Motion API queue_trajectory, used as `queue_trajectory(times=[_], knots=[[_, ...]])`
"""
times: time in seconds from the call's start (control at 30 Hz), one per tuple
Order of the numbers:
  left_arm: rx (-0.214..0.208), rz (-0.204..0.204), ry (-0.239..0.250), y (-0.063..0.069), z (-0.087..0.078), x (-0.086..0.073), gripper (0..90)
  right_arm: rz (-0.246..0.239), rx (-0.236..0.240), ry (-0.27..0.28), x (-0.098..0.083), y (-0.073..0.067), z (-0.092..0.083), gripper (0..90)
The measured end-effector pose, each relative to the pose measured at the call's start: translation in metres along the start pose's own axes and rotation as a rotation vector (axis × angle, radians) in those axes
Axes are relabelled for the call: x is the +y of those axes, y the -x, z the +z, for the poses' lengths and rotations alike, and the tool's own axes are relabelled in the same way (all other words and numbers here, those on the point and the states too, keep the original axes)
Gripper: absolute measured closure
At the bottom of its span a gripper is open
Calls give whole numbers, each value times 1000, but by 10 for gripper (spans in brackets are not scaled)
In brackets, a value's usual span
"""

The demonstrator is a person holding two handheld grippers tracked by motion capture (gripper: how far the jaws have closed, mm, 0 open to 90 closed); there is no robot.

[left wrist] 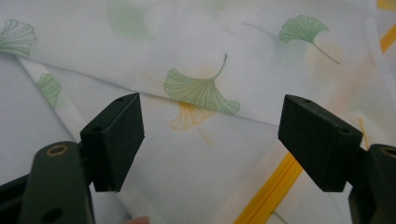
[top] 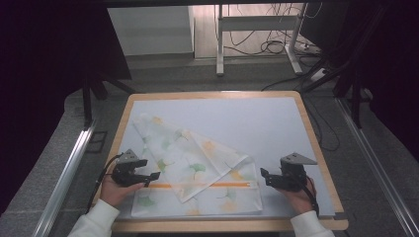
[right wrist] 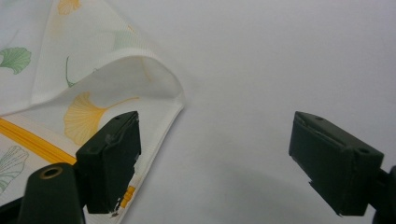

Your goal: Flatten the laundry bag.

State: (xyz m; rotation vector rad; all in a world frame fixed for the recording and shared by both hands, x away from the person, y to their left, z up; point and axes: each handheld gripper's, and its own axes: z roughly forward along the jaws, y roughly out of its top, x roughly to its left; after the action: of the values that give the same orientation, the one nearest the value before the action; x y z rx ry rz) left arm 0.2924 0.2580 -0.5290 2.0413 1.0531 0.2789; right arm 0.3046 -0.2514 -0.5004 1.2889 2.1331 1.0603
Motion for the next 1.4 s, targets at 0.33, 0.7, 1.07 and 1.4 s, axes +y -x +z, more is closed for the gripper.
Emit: queue_trajectory(times=[0.33,0.7,1.07,1.4], knots=[[-2,-23,5,-3,-1,-1,229,-16,31,36,3,-7,-5,239],[-2,-28,3,-5,0,-1,232,-55,115,12,13,-24,-2,297],[-10,-18,7,-2,-1,-2,239,-138,220,4,59,-61,3,312],[-11,-24,-5,-3,2,-3,239,-194,283,-4,70,-85,14,316]])
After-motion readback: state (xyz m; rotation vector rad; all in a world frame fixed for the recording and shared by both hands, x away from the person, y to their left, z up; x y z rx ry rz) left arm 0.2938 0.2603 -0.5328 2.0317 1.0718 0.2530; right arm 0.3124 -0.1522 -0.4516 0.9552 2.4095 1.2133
